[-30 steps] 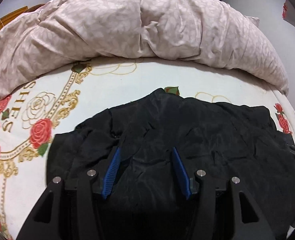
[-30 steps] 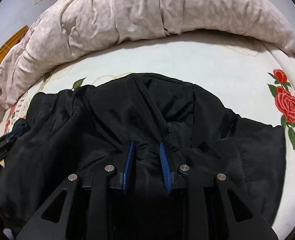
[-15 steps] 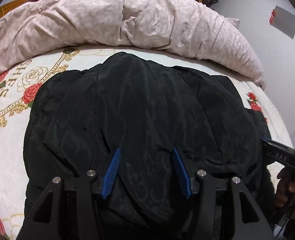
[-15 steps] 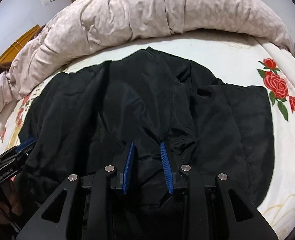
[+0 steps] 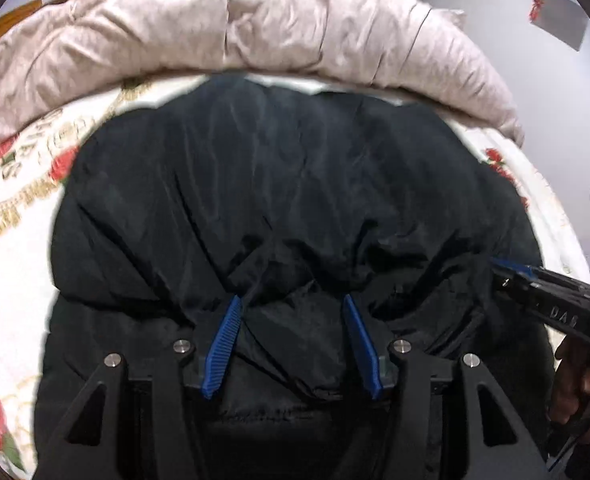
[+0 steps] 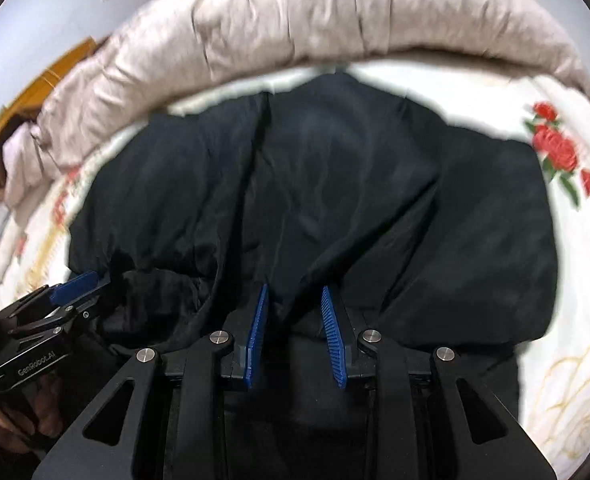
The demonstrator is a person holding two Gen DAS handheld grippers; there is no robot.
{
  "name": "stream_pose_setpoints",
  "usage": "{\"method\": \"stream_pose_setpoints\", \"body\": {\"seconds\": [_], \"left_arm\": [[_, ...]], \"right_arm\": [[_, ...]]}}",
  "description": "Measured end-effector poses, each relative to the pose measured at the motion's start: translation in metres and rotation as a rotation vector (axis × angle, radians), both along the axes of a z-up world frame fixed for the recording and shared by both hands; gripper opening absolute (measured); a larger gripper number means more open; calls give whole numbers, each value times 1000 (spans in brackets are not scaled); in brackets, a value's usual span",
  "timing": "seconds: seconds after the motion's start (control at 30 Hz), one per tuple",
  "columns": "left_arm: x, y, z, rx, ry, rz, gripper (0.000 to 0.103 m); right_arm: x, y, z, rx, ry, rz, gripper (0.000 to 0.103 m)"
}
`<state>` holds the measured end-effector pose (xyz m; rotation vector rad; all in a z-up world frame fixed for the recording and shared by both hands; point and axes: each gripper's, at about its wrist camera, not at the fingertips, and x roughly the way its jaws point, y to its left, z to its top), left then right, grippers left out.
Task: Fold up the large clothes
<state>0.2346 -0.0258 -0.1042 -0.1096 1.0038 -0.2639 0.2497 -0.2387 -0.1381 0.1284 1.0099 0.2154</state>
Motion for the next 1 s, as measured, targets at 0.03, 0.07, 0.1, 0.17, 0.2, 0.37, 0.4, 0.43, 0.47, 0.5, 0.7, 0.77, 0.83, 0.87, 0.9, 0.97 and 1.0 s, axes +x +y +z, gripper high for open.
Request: {"method": "stream_pose_setpoints", "body": {"seconds": [0.03,0.07,0.1,0.17,0.2,0.37,0.4,0.43,0.47,0.5,0.7,0.77,0.83,0.87,0.9,0.97,1.0], "left_arm": [[1,-2,-3,12,-4,-1,56],[4,-4,-5,20,-5,-1,57],[5,-5,-5,24,-4,-1,57],[8,-7,-5,33,-3,-1,58],[8,-8,-4,37,1,-1,58],[-5,-2,12,22,3,17,58],[-10,0,17,19,-2,17,58],[-18,2,22,17,-11,18,57],[-27,4,29,20,-24,20,57],[-36,6,35,22,-34,21,57],[-90,21,63,30,-76,46,57],[-107,28,68,33,-87,59,57],[-123,36,71,37,-95,72,57],[-126,40,71,36,-95,78,57],[-132,45,70,36,-92,85,58],[-140,54,67,42,-86,104,58],[-143,60,64,46,-83,115,58]], "right_arm": [[4,0,-4,3,3,-3,28],[6,0,-6,1,2,-4,29],[8,0,-7,-3,3,-3,29],[10,1,-6,-6,5,0,29],[7,0,-4,-4,7,0,29],[-18,-9,19,12,-22,-21,29],[-26,-11,26,12,-35,-23,29],[-34,-15,32,14,-45,-25,29],[-44,-19,39,16,-60,-28,29],[-53,-22,44,19,-70,-31,29],[-117,-42,67,31,-113,-38,40],[-136,-47,65,35,-108,-44,40],[-151,-57,61,42,-95,-57,47],[-158,-63,56,48,-85,-66,49],[-163,-67,53,50,-78,-75,50],[-175,-79,45,45,-57,-106,51],[-179,-84,42,48,-51,-115,51]]}}
